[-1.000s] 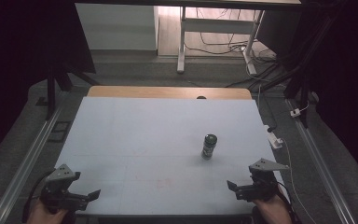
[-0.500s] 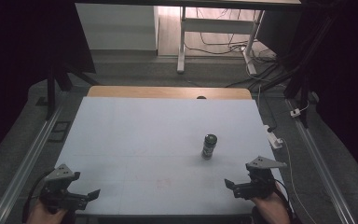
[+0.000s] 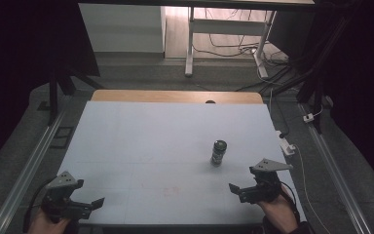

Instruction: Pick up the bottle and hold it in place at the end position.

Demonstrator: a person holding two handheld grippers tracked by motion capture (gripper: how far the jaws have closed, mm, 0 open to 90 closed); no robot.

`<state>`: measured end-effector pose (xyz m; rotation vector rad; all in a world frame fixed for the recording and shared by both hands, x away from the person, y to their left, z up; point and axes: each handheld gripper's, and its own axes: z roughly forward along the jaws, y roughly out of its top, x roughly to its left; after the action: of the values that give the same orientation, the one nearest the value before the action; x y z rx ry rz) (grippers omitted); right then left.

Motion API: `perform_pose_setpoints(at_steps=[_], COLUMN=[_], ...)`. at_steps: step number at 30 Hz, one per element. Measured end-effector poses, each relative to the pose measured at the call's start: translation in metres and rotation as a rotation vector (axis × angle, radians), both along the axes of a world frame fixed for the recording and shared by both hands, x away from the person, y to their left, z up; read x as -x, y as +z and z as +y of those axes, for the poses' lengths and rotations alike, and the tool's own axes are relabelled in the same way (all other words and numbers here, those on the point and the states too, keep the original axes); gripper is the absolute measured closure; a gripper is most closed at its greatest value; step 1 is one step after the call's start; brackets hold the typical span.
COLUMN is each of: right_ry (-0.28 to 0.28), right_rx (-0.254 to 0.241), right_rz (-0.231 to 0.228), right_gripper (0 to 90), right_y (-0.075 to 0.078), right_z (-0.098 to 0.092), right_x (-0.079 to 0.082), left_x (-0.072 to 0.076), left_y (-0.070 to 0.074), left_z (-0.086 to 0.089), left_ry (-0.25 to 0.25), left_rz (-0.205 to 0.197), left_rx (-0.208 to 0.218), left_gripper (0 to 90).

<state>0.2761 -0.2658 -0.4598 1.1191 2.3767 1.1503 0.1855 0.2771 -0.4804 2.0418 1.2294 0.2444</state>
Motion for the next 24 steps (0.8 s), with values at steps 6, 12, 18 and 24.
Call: perform_pose_setpoints(at_steps=[6,12,18,24], right_ry=[0.022,0.037,0.034,0.030], right_rx=[-0.022,-0.018,-0.010,0.009], right_rz=[-0.002,-0.034,-0.022,0.000], right_gripper=[0.0,0.0,0.0,0.0], right_y=[-0.004,-0.007,-0.011,-0.015], right_z=[0.004,0.009,0.014,0.018], right_x=[-0.008,-0.018,-0.026,-0.037], left_x=[0.000,0.000,0.000,-0.001], left_y=[0.000,0.000,0.000,0.000], left_z=[0.000,0.000,0.000,0.000], left_ry=[0.002,0.002,0.003,0.005], left_rz=[0.001,0.002,0.004,0.006], left_rx=[-0.001,-0.002,-0.002,-0.002], left_gripper=[0.0,0.0,0.0,0.0])
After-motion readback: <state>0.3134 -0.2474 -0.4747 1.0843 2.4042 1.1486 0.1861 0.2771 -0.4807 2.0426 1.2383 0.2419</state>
